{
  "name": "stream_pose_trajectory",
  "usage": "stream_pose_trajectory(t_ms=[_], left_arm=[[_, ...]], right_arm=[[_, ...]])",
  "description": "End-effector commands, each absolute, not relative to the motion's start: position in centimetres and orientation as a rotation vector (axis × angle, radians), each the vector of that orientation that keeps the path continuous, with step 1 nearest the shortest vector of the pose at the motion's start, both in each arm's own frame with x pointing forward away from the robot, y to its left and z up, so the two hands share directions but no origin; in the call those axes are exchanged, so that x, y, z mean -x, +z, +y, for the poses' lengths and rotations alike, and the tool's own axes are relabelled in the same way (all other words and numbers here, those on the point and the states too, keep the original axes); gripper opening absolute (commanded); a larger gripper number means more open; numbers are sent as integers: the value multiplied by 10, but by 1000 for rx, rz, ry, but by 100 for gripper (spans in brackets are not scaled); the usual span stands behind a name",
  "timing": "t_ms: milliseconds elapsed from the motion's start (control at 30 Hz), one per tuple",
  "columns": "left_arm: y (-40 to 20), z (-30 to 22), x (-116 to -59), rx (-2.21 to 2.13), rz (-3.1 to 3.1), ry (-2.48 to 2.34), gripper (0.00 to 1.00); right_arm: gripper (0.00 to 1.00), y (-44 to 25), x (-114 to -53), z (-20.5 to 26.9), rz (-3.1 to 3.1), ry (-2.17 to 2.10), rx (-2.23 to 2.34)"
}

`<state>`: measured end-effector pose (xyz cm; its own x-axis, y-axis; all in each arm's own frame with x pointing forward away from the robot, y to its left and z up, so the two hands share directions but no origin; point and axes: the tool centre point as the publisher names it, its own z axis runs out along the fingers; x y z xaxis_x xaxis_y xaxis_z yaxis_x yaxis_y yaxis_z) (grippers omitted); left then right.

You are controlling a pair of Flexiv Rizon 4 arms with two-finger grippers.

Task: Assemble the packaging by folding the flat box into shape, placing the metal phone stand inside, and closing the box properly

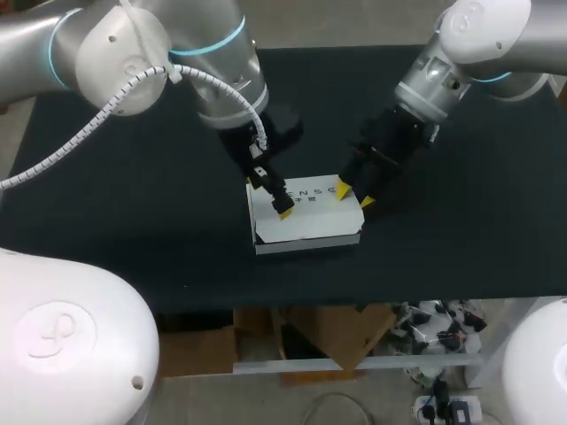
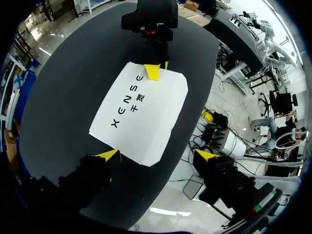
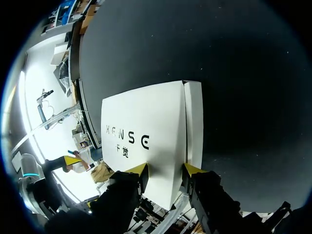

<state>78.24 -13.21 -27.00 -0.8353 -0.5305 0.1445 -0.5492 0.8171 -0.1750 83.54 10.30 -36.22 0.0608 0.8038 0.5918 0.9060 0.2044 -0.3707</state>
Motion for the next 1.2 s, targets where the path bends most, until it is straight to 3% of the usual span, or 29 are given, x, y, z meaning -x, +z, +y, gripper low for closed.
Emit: stream_pose_trajectory(t_ms=[33,1200], left_arm=[[-269,-134,-782,-870,-2914,311,100],[-311,-137,-783,-494,-3231,259,100]], right_arm=[[47,-363,-835,103,-1748,-178,1606],[46,-363,-835,103,-1748,-178,1606]])
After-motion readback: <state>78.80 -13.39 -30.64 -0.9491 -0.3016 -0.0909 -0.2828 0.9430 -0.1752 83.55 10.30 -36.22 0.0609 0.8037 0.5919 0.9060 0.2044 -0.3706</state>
